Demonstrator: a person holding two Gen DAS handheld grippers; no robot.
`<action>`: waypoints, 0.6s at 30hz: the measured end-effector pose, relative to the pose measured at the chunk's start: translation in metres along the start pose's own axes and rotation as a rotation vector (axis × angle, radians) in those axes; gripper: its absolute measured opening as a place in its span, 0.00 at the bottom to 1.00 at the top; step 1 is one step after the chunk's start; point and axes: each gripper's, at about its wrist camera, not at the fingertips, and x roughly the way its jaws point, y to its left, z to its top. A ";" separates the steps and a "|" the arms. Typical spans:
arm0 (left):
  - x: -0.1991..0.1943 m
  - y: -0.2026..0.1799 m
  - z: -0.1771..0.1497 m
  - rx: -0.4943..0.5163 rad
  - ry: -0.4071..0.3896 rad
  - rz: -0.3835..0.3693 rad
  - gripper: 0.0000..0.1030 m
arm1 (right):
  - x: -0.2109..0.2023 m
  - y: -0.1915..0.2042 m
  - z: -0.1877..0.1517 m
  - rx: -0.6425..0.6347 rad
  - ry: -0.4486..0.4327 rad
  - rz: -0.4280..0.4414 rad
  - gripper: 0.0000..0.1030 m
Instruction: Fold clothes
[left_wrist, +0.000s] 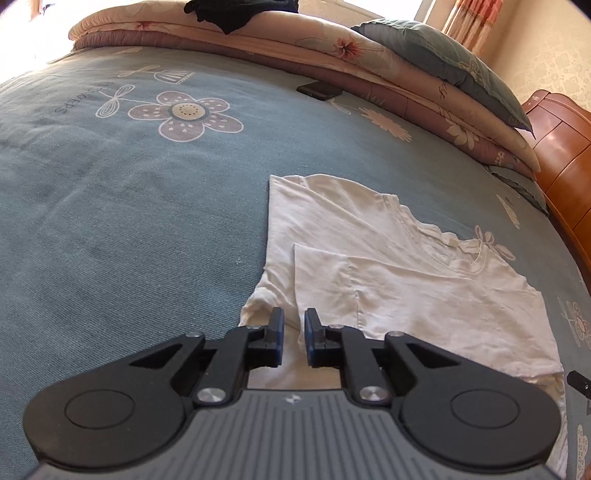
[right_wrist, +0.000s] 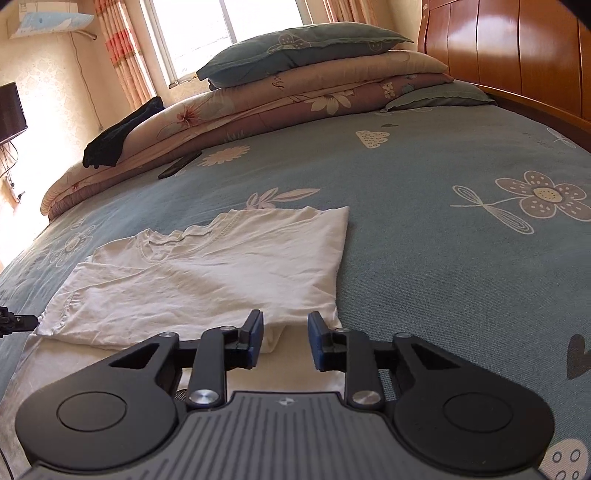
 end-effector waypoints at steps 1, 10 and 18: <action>-0.005 -0.001 0.001 0.005 -0.012 0.008 0.14 | 0.003 -0.004 0.004 0.000 -0.006 0.002 0.19; 0.002 -0.056 0.004 0.146 0.002 -0.059 0.28 | 0.049 -0.008 0.003 -0.112 0.100 0.015 0.14; 0.045 -0.083 -0.009 0.271 0.074 0.062 0.35 | 0.023 -0.020 -0.001 -0.109 -0.020 0.145 0.18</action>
